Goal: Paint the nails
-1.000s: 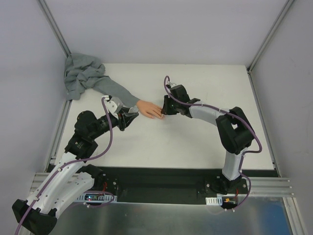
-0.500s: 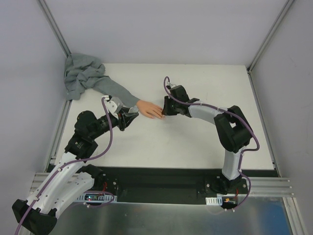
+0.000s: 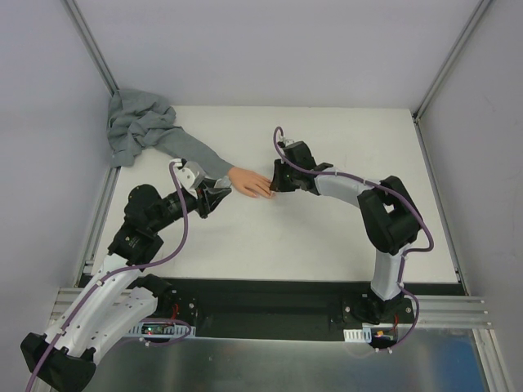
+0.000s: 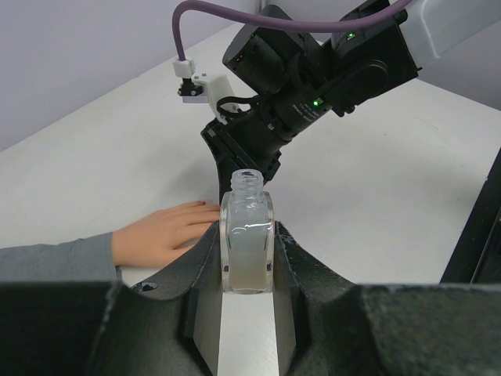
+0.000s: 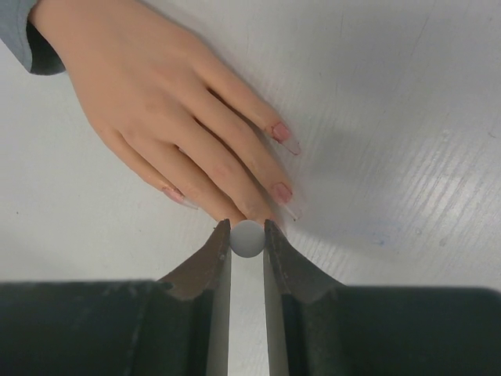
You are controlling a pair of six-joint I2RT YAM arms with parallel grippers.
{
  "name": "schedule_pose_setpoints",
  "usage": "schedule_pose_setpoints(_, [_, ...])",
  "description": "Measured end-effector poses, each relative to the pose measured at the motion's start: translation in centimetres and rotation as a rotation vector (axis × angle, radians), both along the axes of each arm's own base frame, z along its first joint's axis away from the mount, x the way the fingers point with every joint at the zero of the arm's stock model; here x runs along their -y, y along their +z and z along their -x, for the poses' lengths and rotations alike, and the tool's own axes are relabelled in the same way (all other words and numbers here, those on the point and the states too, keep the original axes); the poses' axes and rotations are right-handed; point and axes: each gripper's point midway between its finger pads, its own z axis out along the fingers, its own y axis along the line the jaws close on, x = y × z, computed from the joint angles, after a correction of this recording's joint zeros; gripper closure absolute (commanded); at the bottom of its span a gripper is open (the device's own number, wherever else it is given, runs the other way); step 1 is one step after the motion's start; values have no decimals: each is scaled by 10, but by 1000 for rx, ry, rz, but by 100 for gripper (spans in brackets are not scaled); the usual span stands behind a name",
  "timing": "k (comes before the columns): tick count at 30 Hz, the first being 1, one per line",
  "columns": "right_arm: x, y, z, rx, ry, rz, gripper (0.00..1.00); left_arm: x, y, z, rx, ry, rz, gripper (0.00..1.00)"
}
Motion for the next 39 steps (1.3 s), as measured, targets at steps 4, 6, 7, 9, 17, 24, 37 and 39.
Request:
schedule_pose_setpoints(4, [-1, 0, 0, 0, 2, -2, 99, 0, 0, 0, 0, -1, 0, 100])
schedule_pose_setpoints(6, [0, -1, 0, -3, 1, -1, 99, 0, 0, 0, 0, -2, 0, 100])
schedule_pose_setpoints(7, [0, -2, -1, -5, 1, 0, 99, 0, 0, 0, 0, -2, 0, 100])
schedule_pose_setpoints(9, [-1, -4, -1, -7, 1, 2, 99, 0, 0, 0, 0, -2, 0, 100])
schedule_pose_setpoints(17, [1, -7, 0, -16, -2, 11, 99, 0, 0, 0, 0, -2, 0, 100])
schedule_pose_setpoints(24, [3, -8, -1, -16, -9, 16, 99, 0, 0, 0, -5, -2, 4, 100])
schedule_pose_setpoints(37, [5, -10, 0, -20, -12, 22, 99, 1, 0, 1, -19, -2, 15, 100])
schedule_pose_setpoints(39, [5, -11, 0, -22, -12, 24, 99, 1, 0, 1, -19, -2, 15, 100])
